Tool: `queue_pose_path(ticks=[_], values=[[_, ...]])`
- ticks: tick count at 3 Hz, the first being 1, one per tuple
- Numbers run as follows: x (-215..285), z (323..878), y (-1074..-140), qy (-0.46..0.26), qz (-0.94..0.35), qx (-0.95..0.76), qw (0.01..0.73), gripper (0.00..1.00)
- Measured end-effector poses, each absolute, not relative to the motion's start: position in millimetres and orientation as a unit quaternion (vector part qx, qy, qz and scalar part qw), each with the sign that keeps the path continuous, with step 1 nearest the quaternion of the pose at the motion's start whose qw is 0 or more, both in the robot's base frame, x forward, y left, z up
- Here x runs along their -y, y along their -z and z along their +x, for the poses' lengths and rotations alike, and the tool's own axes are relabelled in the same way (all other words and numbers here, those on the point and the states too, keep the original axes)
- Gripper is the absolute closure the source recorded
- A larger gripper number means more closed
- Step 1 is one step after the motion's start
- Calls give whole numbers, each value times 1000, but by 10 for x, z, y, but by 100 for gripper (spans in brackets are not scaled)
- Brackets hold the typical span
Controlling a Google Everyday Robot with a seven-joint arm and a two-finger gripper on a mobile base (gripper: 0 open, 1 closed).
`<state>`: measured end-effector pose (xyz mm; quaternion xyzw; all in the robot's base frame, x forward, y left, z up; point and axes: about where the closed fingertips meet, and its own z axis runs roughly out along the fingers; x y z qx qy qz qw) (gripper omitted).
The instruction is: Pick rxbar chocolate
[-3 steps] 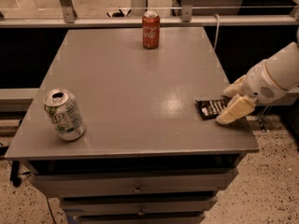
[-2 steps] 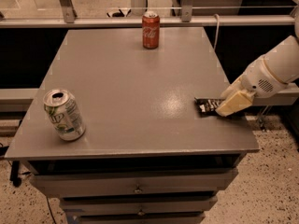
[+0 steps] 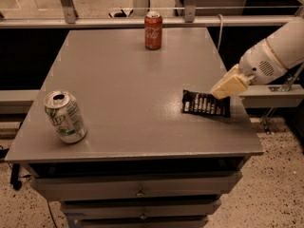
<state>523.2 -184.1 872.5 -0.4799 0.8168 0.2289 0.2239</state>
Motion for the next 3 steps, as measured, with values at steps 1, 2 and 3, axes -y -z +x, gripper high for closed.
queue_pose_path(ticks=[1, 2, 3], values=[[1645, 5235, -8906, -268, -476, -803, 240, 100], [1533, 5281, -9067, -289, -471, -792, 260, 100], [1391, 5374, -9299, -301, -470, -777, 291, 100]])
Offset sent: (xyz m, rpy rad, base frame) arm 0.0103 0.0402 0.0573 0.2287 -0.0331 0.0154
